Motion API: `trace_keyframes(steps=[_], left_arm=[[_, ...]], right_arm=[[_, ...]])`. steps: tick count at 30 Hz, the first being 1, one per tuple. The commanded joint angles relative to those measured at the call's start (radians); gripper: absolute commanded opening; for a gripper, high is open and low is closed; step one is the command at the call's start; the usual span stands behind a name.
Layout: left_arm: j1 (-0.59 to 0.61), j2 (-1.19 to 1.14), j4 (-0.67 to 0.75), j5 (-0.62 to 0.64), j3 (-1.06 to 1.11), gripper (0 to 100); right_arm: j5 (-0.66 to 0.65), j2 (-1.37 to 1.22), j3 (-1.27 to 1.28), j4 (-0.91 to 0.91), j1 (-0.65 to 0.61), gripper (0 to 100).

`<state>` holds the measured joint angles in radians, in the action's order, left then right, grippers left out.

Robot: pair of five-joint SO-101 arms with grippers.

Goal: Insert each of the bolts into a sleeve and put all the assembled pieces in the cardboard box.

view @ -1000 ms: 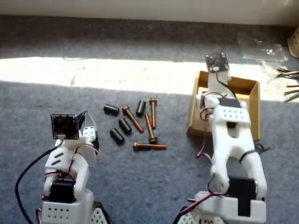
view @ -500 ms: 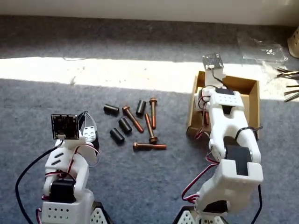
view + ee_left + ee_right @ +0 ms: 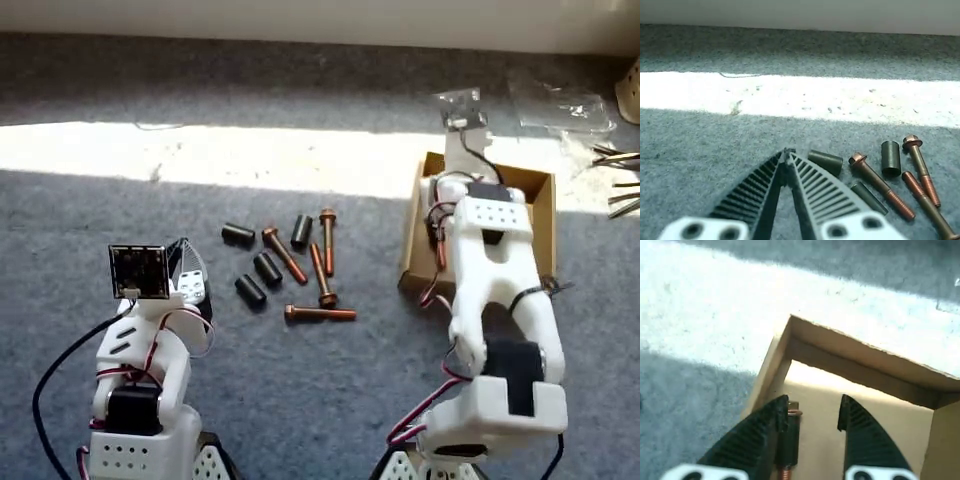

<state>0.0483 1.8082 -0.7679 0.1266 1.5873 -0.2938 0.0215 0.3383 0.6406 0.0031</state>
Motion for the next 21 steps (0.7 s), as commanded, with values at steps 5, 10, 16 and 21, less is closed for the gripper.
trace_keyframes(steps=[5,10,16,21], left_arm=[[0.007,0.007,0.003,-0.006,-0.047,2],[0.01,0.007,0.003,-0.006,-0.048,2],[0.105,0.007,0.005,-0.002,-0.05,2],[0.117,0.007,0.005,0.0,-0.056,2]], right_arm=[[-0.012,0.369,0.048,0.097,-0.087,14.9],[-0.017,0.575,0.174,0.136,-0.191,14.9],[-0.017,0.797,0.334,0.134,-0.351,14.9],[-0.017,0.891,0.43,0.128,-0.475,14.9]])
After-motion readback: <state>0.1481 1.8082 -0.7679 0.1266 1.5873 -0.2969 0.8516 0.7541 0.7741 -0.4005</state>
